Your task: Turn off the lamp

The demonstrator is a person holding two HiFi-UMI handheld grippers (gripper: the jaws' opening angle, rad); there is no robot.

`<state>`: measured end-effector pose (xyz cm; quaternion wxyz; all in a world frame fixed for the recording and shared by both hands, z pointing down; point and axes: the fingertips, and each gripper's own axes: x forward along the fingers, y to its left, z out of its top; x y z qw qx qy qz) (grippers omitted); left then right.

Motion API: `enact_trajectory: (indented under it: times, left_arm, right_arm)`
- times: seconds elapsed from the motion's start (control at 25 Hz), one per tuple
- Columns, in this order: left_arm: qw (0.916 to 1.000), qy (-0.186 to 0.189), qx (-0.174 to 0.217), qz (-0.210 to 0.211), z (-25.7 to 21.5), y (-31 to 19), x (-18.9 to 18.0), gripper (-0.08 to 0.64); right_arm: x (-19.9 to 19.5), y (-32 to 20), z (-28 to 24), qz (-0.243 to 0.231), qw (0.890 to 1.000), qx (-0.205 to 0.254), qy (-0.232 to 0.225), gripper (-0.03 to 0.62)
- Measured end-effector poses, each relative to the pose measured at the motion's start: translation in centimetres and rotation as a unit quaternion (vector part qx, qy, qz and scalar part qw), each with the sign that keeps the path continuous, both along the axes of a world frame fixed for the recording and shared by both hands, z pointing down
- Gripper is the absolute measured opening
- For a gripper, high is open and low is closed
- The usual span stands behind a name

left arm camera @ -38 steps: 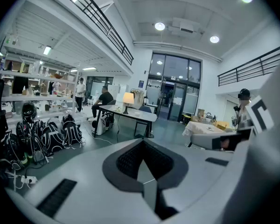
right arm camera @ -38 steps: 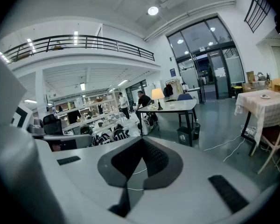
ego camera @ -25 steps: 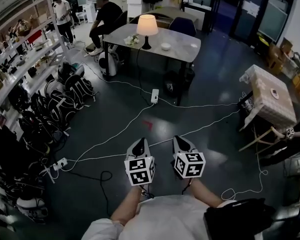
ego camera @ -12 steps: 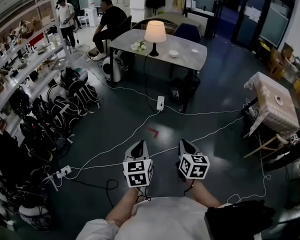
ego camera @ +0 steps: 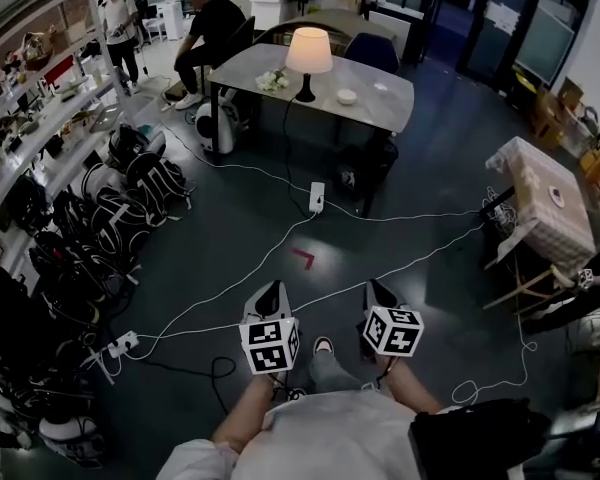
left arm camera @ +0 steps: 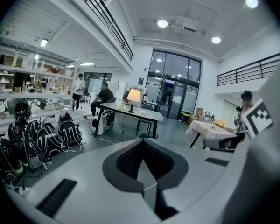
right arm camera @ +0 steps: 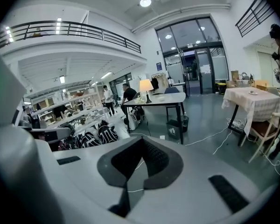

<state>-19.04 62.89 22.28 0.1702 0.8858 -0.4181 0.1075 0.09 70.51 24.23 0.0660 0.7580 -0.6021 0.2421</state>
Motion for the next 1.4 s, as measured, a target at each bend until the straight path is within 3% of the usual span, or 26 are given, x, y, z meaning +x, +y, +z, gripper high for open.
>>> enact_trajectory:
  times: [0.56,1.4]
  left_arm:
    - [0.9986,-0.015,-0.005,-0.05,0.4,-12.0,2.8,-0.005]
    - [0.9968,-0.051,0.003,-0.062,-0.1,-25.3,9.8,-0.005]
  right_arm:
    - [3.4,-15.1,0.9,-0.062,0.998,-0.01,0.003,-0.002]
    - [11.1,-29.4,1.8,-0.068,0.997,-0.004,-0.037,-0.002]
